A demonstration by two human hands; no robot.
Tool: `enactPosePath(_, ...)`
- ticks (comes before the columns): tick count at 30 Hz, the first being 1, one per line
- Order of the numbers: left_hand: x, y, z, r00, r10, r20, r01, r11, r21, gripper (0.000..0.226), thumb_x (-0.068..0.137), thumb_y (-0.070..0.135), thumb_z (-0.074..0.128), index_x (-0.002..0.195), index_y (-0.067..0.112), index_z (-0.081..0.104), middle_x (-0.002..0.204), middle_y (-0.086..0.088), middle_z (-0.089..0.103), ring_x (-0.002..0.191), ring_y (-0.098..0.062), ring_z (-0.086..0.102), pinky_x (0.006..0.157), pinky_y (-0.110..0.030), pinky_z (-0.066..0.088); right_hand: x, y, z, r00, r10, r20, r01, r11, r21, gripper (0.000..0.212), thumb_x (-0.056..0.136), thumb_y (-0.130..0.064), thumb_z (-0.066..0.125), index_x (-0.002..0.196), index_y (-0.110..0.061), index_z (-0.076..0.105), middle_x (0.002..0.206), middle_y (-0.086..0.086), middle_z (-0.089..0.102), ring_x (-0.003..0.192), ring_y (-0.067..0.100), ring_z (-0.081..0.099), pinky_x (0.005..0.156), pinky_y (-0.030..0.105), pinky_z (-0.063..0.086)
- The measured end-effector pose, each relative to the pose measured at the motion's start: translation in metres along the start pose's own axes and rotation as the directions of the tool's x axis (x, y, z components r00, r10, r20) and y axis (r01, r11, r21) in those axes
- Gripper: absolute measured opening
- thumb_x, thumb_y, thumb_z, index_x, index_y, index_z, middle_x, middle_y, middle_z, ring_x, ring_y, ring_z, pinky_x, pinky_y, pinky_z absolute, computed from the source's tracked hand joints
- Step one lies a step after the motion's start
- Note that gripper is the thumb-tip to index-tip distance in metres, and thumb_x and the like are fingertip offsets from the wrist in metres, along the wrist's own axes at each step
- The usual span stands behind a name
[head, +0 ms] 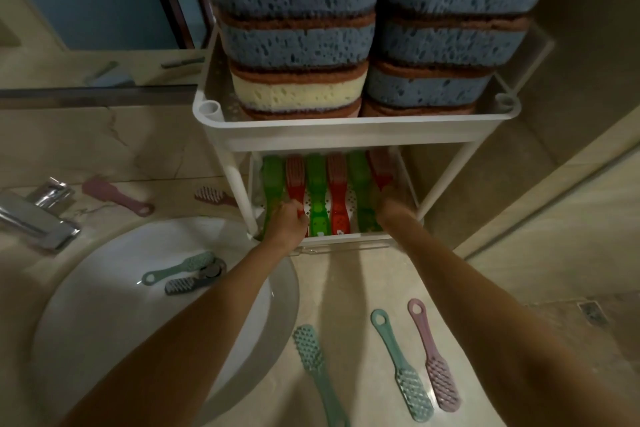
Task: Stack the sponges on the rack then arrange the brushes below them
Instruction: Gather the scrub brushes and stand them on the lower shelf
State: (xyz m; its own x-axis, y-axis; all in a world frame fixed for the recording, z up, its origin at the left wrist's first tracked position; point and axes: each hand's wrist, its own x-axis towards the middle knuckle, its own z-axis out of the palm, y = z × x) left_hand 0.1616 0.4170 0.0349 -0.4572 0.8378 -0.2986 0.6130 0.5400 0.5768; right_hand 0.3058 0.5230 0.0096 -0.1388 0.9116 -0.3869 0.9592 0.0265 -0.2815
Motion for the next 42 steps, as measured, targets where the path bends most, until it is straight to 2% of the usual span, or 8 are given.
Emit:
enactPosePath(6,0.000,-0.001,0.000,1.000,0.020,0.009,-0.021,0.999,0.032,0.028,0.096,0.009,0.041,0.116,0.003,0.060,0.121,-0.014,0.062,0.112,-0.026,0.056,0.078,-0.023,0.034,0.002,-0.001,0.000,0.998,0.056,-0.021,-0.055,0.998,0.033,0.033,0.097,-0.007,0.041,0.129,0.001,0.043,0.121,0.018,0.057,0.110,0.030,0.060,0.094,0.042,0.052)
enactPosePath(10,0.001,-0.002,0.002,1.000,0.022,0.019,-0.022,0.999,0.030,0.028,0.095,0.008,0.042,0.115,0.004,0.060,0.121,-0.013,0.061,0.111,-0.025,0.056,0.075,-0.021,0.031,0.004,-0.002,-0.002,1.000,0.010,-0.008,-0.010,0.999,-0.034,0.036,0.098,-0.007,0.036,0.133,0.001,0.040,0.131,0.021,0.051,0.121,0.034,0.052,0.102,0.044,0.044)
enactPosePath(16,0.003,-0.004,0.003,0.999,0.017,0.033,-0.018,1.000,0.021,0.028,0.095,0.010,0.042,0.116,0.007,0.061,0.123,-0.010,0.059,0.112,-0.023,0.055,0.076,-0.020,0.029,0.002,-0.001,0.005,1.000,-0.028,-0.014,0.025,0.984,-0.178,0.034,0.095,-0.009,0.046,0.129,-0.006,0.043,0.125,0.015,0.053,0.115,0.029,0.055,0.096,0.040,0.049)
enactPosePath(21,0.004,-0.006,0.003,0.999,0.016,0.051,-0.016,1.000,0.001,0.029,0.095,0.010,0.043,0.119,0.007,0.059,0.126,-0.010,0.058,0.115,-0.024,0.054,0.081,-0.022,0.032,0.000,0.001,0.009,0.998,-0.058,-0.033,0.045,0.954,-0.298,0.049,0.094,-0.012,0.048,0.139,-0.005,0.030,0.135,0.020,0.043,0.121,0.034,0.049,0.099,0.042,0.047)
enactPosePath(26,0.004,-0.005,0.004,0.998,0.023,0.056,-0.024,1.000,0.010,0.030,0.094,0.009,0.043,0.119,0.007,0.059,0.127,-0.011,0.057,0.116,-0.025,0.053,0.088,-0.026,0.036,0.000,0.003,0.006,0.999,-0.037,0.007,0.038,0.963,-0.268,0.052,0.094,-0.010,0.047,0.142,-0.008,0.026,0.140,0.020,0.036,0.126,0.035,0.044,0.104,0.047,0.043)
enactPosePath(31,0.002,-0.005,0.003,0.997,0.017,0.073,-0.015,0.999,-0.029,0.032,0.094,0.006,0.042,0.122,0.006,0.057,0.130,-0.012,0.055,0.119,-0.025,0.052,0.095,-0.029,0.038,-0.003,0.005,0.008,1.000,-0.021,0.013,0.024,0.963,-0.268,0.059,0.096,-0.011,0.043,0.147,-0.009,0.012,0.147,0.024,0.022,0.132,0.038,0.037,0.106,0.051,0.039)
enactPosePath(37,-0.003,-0.007,0.002,0.998,-0.008,0.069,0.014,0.996,-0.086,0.032,0.096,0.008,0.039,0.124,0.008,0.056,0.131,-0.010,0.057,0.121,-0.024,0.052,0.095,-0.026,0.039,-0.015,0.004,0.000,0.999,-0.037,-0.019,0.031,0.966,-0.257,0.050,0.096,-0.009,0.042,0.143,-0.006,0.026,0.144,0.023,0.027,0.131,0.036,0.038,0.105,0.046,0.039)
enactPosePath(42,-0.010,-0.006,0.005,0.999,-0.005,0.032,0.009,0.990,-0.141,0.033,0.095,0.005,0.040,0.124,0.006,0.055,0.131,-0.012,0.057,0.121,-0.025,0.052,0.094,-0.024,0.038,-0.038,0.002,-0.002,0.983,-0.094,-0.157,0.086,0.995,-0.057,0.038,0.092,-0.004,0.047,0.129,-0.004,0.045,0.137,0.022,0.037,0.117,0.037,0.052,0.098,0.044,0.045)
